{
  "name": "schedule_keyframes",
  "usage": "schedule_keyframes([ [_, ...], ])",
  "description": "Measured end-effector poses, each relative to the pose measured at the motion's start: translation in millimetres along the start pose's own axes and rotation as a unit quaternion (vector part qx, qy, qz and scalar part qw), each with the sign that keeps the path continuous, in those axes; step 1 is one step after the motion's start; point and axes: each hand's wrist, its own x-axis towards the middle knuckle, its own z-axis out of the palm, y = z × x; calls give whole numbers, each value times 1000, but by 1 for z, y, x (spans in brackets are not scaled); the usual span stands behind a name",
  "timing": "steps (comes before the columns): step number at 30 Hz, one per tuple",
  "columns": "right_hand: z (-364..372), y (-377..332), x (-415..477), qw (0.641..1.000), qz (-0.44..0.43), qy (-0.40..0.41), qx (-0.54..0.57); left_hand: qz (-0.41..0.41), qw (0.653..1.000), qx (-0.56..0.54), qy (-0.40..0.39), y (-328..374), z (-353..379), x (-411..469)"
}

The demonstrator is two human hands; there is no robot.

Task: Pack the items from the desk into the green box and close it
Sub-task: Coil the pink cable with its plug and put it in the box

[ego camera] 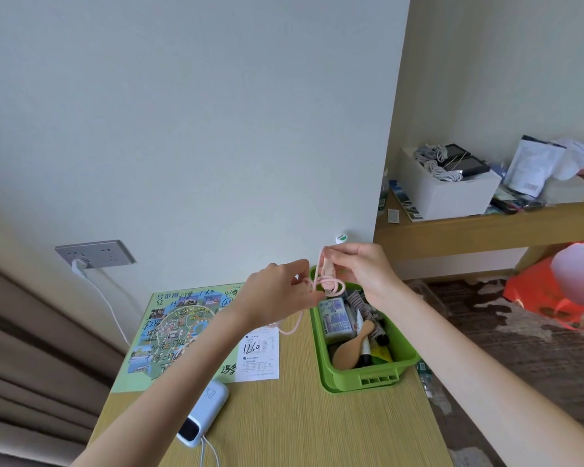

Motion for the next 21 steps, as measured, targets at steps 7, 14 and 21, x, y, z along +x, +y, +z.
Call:
schedule_keyframes([
  [7, -15, -1, 8, 985, 124, -69, -94, 33, 999, -36, -23, -1, 8, -5],
  [14, -35, 7, 1, 946, 196, -195, -167, 109, 993, -21, -44, -1, 9, -5],
  [21, -54, 11, -4, 949, 179, -207, -159, 107, 991, -66, -40, 6, 25, -3],
])
